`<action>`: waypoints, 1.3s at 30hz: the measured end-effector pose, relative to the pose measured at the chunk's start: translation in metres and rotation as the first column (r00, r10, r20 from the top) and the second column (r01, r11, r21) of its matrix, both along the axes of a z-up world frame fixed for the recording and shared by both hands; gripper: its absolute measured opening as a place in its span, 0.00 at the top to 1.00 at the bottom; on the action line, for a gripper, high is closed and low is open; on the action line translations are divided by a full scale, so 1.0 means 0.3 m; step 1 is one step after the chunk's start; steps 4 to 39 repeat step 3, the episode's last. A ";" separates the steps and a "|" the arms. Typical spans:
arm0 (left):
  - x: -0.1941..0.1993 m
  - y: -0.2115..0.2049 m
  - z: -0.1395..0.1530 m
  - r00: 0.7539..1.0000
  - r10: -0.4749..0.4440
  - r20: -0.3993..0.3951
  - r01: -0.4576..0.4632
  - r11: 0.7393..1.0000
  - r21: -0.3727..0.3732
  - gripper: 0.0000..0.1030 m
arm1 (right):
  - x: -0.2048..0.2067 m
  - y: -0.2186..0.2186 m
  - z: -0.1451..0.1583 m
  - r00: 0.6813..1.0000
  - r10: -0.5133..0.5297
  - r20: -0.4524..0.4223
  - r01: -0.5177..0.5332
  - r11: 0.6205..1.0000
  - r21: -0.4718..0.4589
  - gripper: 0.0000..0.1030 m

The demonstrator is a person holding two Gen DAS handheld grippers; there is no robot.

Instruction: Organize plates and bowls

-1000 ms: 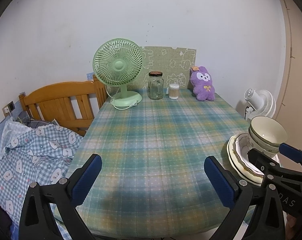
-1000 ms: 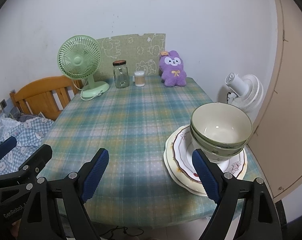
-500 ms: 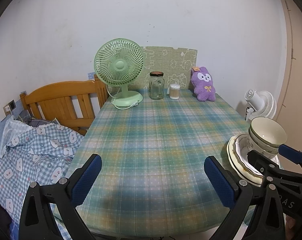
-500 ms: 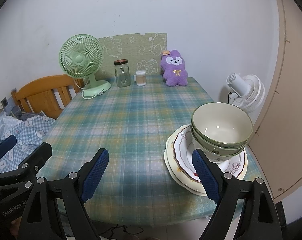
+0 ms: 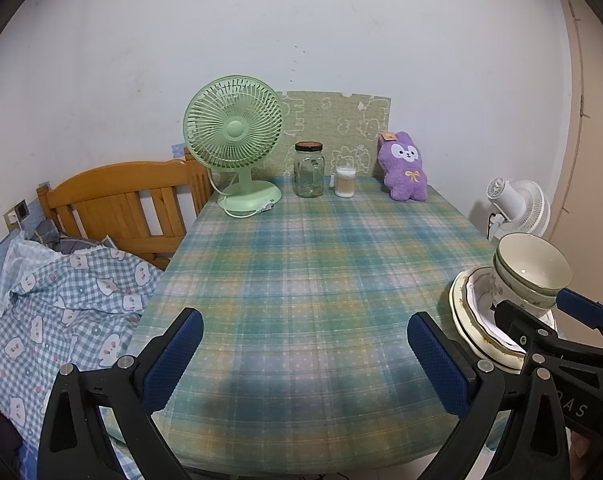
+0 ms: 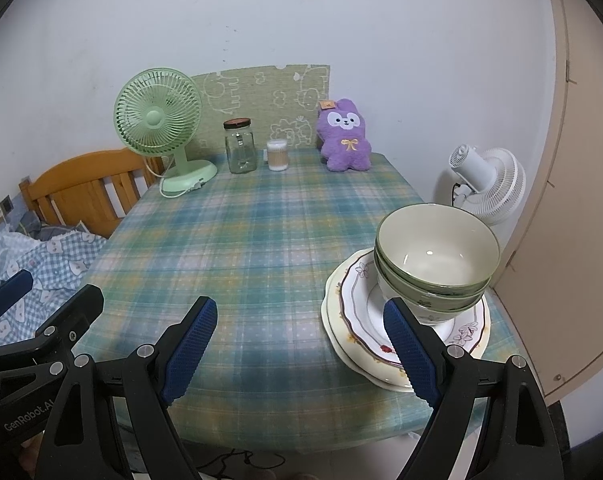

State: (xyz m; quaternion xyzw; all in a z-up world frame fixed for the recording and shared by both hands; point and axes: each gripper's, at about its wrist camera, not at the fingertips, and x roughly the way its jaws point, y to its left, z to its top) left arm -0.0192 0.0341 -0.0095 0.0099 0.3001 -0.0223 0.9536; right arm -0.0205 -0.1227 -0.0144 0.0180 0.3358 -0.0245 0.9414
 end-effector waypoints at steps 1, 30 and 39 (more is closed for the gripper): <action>0.002 -0.002 0.000 1.000 -0.001 0.000 0.001 1.000 0.000 0.00 | 0.000 -0.002 0.000 1.000 0.000 0.000 0.000 1.000 0.000 0.15; 0.006 -0.005 0.000 1.000 -0.001 -0.002 0.001 1.000 0.000 0.00 | 0.003 -0.004 0.001 1.000 -0.002 -0.003 0.002 1.000 -0.001 0.15; 0.006 -0.005 0.000 1.000 -0.001 -0.002 0.001 1.000 0.000 0.00 | 0.003 -0.004 0.001 1.000 -0.002 -0.003 0.002 1.000 -0.001 0.15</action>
